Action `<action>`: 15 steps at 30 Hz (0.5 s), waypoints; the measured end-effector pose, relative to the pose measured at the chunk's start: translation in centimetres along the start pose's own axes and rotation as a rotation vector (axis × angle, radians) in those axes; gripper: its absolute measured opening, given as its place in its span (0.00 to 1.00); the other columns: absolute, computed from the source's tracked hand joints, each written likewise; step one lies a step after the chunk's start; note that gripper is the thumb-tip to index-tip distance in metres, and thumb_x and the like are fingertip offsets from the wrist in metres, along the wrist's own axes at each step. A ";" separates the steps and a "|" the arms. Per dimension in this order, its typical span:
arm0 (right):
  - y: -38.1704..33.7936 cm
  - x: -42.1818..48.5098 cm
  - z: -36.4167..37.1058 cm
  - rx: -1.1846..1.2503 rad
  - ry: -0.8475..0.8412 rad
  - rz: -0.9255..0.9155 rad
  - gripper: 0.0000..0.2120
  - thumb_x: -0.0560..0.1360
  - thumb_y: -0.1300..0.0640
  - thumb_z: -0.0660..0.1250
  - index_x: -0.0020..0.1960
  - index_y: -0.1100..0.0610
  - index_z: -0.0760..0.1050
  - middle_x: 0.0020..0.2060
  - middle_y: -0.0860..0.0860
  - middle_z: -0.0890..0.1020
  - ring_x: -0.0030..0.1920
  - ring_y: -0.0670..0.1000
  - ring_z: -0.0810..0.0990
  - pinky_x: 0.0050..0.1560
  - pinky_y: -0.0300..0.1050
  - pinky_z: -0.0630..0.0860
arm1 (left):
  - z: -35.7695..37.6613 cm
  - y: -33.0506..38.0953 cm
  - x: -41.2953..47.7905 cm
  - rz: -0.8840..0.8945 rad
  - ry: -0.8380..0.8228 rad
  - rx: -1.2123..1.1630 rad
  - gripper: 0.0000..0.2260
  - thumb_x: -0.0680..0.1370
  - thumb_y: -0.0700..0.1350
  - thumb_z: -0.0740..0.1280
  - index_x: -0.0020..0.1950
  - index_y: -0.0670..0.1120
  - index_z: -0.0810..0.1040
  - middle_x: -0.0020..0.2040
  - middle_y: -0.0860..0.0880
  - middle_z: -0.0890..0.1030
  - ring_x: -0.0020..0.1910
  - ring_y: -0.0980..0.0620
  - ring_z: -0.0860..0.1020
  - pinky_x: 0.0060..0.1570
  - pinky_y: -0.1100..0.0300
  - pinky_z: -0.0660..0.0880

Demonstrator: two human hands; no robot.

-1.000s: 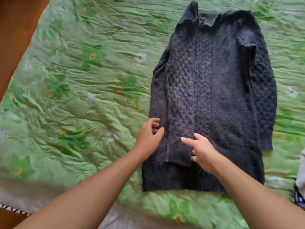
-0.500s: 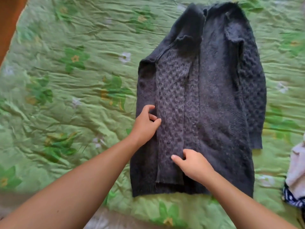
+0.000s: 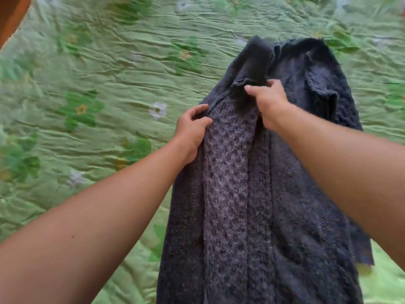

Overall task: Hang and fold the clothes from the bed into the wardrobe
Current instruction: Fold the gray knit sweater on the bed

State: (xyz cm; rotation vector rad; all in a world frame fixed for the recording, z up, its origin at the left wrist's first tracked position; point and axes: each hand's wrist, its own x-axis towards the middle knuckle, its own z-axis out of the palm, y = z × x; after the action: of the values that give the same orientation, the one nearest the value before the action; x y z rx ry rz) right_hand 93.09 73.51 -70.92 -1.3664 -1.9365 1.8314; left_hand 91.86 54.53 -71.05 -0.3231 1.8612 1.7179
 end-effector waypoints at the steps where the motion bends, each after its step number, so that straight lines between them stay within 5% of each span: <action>1: -0.7 1.1 0.7 0.042 -0.002 0.033 0.29 0.71 0.55 0.77 0.66 0.56 0.67 0.56 0.54 0.80 0.52 0.52 0.82 0.52 0.49 0.82 | -0.1 0.0 0.3 -0.036 0.023 -0.056 0.16 0.77 0.30 0.66 0.59 0.46 0.80 0.59 0.41 0.81 0.53 0.44 0.79 0.58 0.48 0.77; 5: -3.6 4.1 4.2 0.156 -0.196 0.124 0.22 0.72 0.57 0.75 0.64 0.57 0.74 0.53 0.59 0.84 0.50 0.59 0.85 0.54 0.60 0.82 | -1.6 1.0 1.6 -0.081 0.088 -0.282 0.12 0.78 0.28 0.63 0.50 0.43 0.78 0.44 0.41 0.80 0.39 0.45 0.78 0.40 0.53 0.75; 9: -6.0 5.2 7.4 0.114 -0.328 0.076 0.24 0.77 0.53 0.71 0.70 0.54 0.69 0.62 0.53 0.80 0.58 0.53 0.80 0.54 0.49 0.78 | -3.6 2.4 3.4 -0.030 0.246 -0.415 0.11 0.78 0.28 0.63 0.48 0.45 0.75 0.39 0.44 0.79 0.35 0.49 0.78 0.36 0.58 0.78; 12: -5.3 5.9 7.9 -0.041 -0.380 0.069 0.38 0.79 0.59 0.69 0.81 0.50 0.52 0.75 0.53 0.66 0.70 0.52 0.69 0.66 0.51 0.70 | -4.2 1.5 4.2 0.029 0.251 -0.013 0.13 0.76 0.32 0.68 0.56 0.46 0.75 0.45 0.44 0.79 0.44 0.46 0.79 0.53 0.48 0.80; 15: -3.9 4.1 7.0 -0.080 -0.226 -0.111 0.38 0.77 0.57 0.71 0.81 0.48 0.54 0.73 0.54 0.69 0.68 0.53 0.71 0.66 0.50 0.71 | -3.7 0.6 4.0 0.170 0.237 0.443 0.19 0.75 0.40 0.71 0.64 0.49 0.75 0.58 0.46 0.74 0.51 0.48 0.79 0.61 0.56 0.76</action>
State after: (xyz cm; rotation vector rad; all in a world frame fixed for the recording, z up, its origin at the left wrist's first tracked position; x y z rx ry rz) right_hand 84.27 71.87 -71.24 -1.0875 -2.1684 1.9481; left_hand 87.45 51.83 -72.79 -0.1992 2.4379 1.3602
